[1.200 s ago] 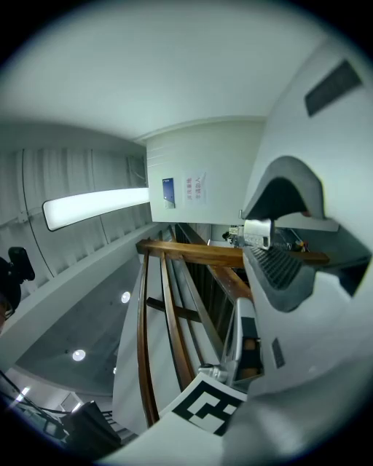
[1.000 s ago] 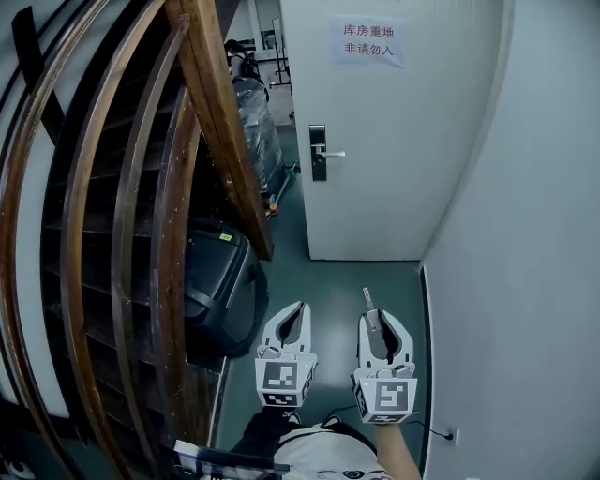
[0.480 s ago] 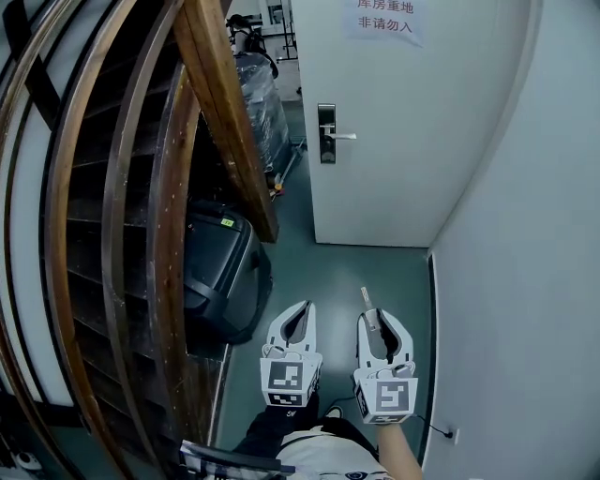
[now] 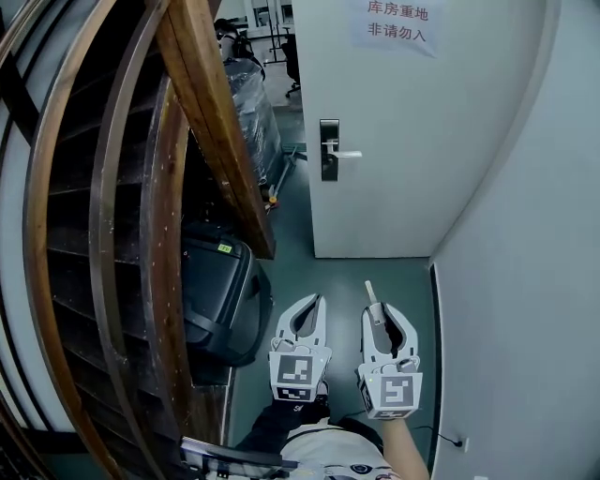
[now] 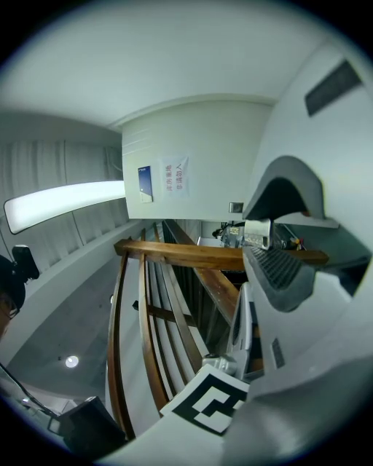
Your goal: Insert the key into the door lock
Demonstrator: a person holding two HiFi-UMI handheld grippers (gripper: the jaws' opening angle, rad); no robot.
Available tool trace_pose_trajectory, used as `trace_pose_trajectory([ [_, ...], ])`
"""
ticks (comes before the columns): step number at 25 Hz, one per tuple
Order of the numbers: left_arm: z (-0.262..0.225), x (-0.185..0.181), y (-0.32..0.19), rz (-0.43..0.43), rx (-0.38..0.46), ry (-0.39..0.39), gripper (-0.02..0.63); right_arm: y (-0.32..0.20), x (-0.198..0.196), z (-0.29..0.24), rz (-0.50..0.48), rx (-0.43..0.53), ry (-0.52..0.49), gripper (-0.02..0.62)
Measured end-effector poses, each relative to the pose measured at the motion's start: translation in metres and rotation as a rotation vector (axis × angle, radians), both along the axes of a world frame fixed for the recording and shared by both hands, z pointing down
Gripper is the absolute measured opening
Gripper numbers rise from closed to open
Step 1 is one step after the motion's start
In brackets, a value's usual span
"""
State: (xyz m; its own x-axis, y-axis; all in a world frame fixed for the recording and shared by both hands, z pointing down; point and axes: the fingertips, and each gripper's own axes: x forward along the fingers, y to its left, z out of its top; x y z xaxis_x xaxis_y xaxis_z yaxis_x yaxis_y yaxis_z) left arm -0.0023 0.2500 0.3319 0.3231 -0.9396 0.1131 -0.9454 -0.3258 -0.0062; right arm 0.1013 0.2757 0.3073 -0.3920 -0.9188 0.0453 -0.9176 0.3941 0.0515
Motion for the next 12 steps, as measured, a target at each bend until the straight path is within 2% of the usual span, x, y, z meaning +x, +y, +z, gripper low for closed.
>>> trace_pose_trajectory([
  [12, 0.024, -0.02, -0.058, 0.023, -0.052, 0.007, 0.005, -0.059, -0.015, 0.02, 0.042, -0.041, 0.007, 0.117],
])
